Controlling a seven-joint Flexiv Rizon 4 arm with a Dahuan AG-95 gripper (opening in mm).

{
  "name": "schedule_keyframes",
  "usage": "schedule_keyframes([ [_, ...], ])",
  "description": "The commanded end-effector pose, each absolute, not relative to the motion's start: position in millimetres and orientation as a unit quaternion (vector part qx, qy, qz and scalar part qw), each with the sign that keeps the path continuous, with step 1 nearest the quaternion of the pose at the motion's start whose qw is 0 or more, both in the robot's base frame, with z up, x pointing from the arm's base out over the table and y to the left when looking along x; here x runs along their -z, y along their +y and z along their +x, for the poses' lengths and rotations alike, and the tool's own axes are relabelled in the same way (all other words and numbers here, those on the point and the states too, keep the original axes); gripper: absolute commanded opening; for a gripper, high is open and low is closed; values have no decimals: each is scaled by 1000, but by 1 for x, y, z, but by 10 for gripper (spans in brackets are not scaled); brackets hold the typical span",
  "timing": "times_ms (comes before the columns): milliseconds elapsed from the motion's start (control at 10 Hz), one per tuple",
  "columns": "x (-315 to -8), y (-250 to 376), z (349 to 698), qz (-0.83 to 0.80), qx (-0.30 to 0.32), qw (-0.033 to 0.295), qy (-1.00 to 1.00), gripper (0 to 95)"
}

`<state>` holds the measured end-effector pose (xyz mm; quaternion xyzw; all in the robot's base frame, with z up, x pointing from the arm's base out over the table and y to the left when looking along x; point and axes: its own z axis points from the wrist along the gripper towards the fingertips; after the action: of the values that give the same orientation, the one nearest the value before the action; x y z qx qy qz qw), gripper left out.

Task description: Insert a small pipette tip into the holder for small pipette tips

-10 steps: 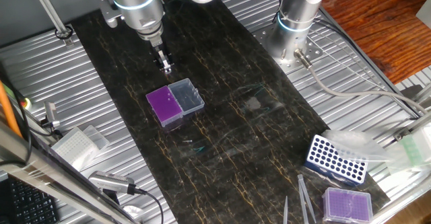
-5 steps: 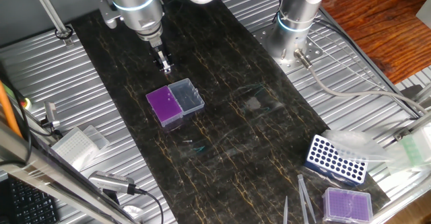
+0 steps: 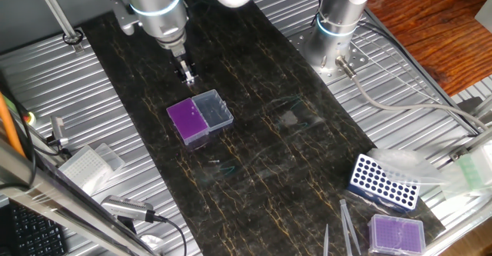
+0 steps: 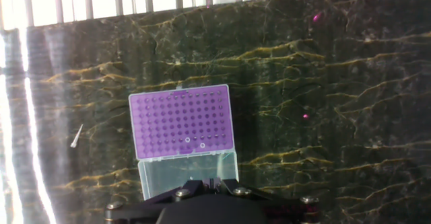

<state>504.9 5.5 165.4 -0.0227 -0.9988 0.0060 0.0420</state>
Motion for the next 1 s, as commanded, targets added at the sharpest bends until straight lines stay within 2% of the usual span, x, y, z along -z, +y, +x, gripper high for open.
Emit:
schedule_keyframes([
  [100, -162, 9, 512, -27, -6, 41, -999, 0],
  [1000, -161, 58, 563, -49, -13, 41, -998, 0],
])
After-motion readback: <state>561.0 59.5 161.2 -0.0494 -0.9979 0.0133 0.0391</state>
